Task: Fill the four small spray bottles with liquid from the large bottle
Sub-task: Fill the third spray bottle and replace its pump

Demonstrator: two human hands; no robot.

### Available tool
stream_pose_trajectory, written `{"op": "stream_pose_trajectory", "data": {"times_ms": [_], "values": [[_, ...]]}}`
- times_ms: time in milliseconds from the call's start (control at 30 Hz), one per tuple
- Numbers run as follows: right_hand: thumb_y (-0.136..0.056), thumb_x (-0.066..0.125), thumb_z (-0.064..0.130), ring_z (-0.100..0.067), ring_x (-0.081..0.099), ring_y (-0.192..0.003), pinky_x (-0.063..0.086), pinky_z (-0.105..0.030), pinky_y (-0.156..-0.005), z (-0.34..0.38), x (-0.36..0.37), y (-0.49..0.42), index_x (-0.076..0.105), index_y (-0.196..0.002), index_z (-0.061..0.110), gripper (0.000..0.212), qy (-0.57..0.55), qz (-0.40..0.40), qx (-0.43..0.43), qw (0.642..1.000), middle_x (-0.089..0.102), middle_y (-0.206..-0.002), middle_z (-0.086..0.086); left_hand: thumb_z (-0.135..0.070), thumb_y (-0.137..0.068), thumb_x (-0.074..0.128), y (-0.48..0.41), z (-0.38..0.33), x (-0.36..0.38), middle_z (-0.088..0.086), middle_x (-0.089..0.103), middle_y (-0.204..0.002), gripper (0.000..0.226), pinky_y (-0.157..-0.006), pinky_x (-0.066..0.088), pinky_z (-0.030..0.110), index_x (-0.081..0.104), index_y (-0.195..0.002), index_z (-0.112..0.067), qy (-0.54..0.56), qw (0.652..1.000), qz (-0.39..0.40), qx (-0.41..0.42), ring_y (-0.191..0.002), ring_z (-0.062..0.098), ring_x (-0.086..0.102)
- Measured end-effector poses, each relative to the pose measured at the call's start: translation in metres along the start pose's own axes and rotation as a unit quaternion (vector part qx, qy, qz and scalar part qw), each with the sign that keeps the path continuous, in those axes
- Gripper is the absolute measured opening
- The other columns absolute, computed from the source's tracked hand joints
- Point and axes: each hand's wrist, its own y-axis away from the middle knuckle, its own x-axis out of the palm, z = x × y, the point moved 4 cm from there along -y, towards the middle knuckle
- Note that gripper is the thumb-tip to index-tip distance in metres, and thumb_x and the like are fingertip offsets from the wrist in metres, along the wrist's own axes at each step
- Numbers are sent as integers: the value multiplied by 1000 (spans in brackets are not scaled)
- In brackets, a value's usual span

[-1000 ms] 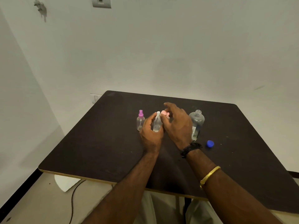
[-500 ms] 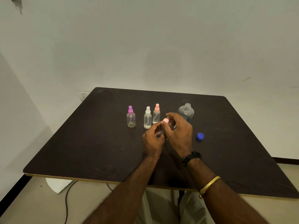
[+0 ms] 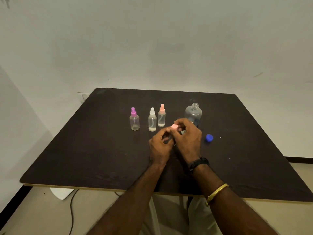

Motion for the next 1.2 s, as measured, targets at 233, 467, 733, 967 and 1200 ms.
{"op": "stream_pose_trajectory", "data": {"times_ms": [233,467,733,967,1200], "values": [[-84,81,21,-1,67,-89,59,-20,-78,1,1,1,71,-106,24,24,-59,-10,1,998,70,-98,14,5,-85,72,-1,-2,0,-4,76,-101,35,-83,58,16,73,-117,-11,2,1000,-1,0,-93,-1,73],[-92,70,18,2,63,-103,54,-16,-86,1,0,7,69,-119,24,28,-64,12,-35,997,68,-110,16,-5,-93,71,0,-2,-1,-4,76,-110,35,-87,57,16,70,-127,-14,-6,1000,16,-4,-99,-1,72],[-90,72,25,-4,61,-99,57,-35,-87,0,1,5,64,-121,26,32,-25,20,-37,999,62,-110,15,-5,-92,71,1,-3,-1,-2,76,-111,36,-89,60,25,70,-127,-13,-8,1000,21,-2,-100,2,73],[-88,71,31,-7,59,-97,56,-32,-85,-3,2,4,53,-135,30,51,-3,12,-16,1000,59,-107,8,-1,-91,71,2,-5,-3,-4,75,-112,39,-90,59,22,69,-129,-12,-11,1000,22,1,-102,0,72],[-85,70,36,-7,61,-98,57,-30,-82,2,2,5,45,-138,31,59,-30,25,-13,999,59,-110,10,-5,-92,70,2,-5,-3,-8,76,-103,34,-86,60,20,71,-124,-16,-6,1000,21,-3,-96,-1,72]]}}
